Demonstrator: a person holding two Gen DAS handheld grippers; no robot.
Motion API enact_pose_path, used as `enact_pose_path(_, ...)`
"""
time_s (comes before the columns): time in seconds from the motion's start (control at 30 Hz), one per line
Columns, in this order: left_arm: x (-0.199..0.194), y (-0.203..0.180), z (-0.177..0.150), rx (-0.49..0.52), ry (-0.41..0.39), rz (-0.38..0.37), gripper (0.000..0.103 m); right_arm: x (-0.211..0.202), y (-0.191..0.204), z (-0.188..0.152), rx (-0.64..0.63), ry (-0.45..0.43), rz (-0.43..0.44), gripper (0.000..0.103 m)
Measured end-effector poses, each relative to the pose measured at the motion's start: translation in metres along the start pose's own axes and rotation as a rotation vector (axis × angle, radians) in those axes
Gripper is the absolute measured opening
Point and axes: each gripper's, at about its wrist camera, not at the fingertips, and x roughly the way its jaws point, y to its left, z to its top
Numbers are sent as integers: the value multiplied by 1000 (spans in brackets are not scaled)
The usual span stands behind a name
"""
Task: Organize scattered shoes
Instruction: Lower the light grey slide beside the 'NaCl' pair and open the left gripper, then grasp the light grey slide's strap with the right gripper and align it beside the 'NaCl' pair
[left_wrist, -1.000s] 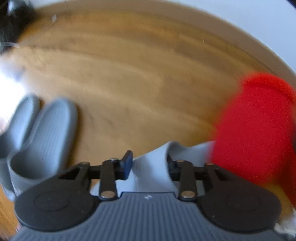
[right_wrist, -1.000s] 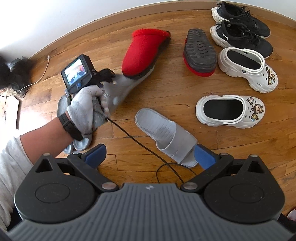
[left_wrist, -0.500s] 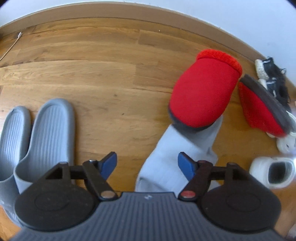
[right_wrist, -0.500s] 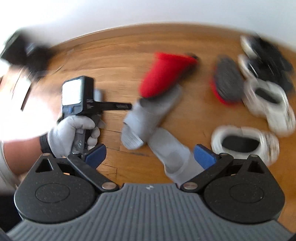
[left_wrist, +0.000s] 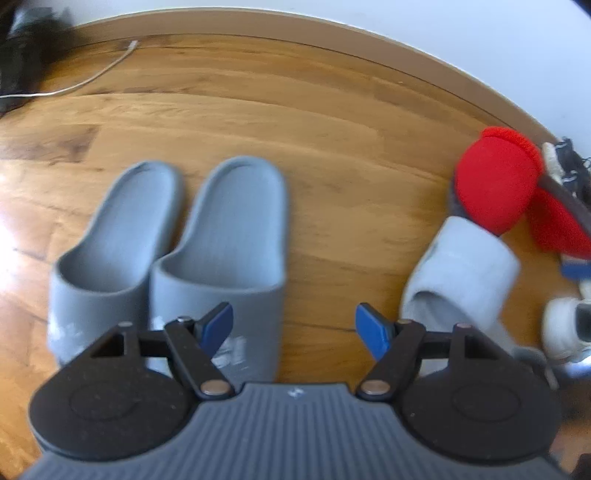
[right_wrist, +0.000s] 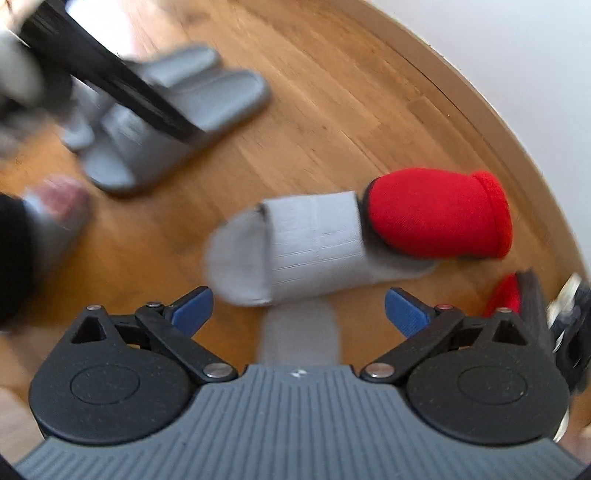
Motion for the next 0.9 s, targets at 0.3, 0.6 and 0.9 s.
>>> enact_pose_path(0.3,7,37,-26,-7,44,80,72,64,24,28,-163,57,-37,93)
enact_pose_path(0.6,20,67,-48,-88,156,88,72,75,48,26,-293,54,-45,76)
enact_pose_path(0.9,12,75,-44,-99,135,97,75,42,80,16,-405,-6,100,75)
